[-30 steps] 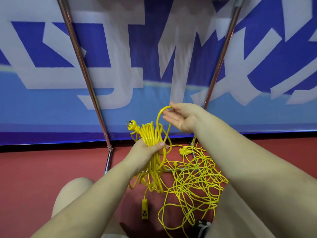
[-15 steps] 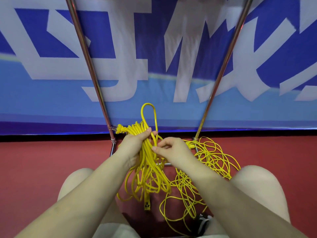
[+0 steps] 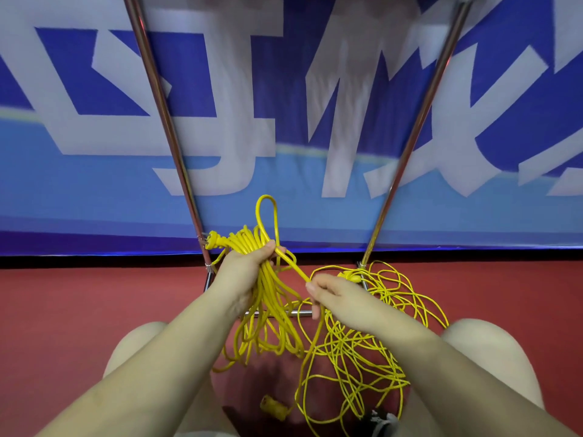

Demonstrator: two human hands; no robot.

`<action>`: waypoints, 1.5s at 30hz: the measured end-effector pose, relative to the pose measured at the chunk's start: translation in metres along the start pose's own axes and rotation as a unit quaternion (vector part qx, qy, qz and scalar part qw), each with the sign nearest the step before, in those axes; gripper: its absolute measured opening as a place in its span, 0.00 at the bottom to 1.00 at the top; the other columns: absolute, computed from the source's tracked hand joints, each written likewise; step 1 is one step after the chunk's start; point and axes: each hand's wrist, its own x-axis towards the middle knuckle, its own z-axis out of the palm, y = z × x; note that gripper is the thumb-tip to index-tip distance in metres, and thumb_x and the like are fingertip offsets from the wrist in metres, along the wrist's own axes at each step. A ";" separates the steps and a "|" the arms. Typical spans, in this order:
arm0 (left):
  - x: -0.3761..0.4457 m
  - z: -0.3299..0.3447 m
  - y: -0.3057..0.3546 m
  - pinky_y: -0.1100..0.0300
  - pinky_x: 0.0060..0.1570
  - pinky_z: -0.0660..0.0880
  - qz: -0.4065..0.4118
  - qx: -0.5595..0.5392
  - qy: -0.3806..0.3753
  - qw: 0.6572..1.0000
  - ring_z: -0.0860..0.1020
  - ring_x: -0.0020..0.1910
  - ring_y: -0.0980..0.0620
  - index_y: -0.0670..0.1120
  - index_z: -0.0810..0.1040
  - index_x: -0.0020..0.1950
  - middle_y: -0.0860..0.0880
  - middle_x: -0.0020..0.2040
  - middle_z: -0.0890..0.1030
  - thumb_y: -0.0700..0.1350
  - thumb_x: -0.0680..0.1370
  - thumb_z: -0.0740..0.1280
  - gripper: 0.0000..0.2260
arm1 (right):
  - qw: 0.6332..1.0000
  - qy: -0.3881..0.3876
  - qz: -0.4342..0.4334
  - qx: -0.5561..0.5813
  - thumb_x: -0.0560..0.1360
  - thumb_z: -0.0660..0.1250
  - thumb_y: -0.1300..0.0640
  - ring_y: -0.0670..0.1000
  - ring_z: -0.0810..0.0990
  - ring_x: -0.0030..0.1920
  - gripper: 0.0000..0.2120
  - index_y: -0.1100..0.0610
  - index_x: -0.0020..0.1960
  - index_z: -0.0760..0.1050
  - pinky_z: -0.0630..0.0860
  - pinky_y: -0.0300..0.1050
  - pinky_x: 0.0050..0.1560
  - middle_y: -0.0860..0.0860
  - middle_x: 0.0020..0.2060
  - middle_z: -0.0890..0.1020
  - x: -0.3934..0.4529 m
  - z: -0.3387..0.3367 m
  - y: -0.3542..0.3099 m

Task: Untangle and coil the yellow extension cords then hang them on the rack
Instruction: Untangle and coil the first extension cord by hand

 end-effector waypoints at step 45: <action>-0.012 -0.004 -0.011 0.55 0.36 0.80 0.003 0.046 -0.097 0.994 0.81 0.31 0.50 0.37 0.80 0.41 0.43 0.34 0.82 0.33 0.75 0.66 0.04 | 0.942 0.160 0.089 0.282 0.78 0.61 0.50 0.49 0.80 0.38 0.09 0.55 0.52 0.70 0.76 0.42 0.42 0.50 0.44 0.79 0.042 -0.045 -0.071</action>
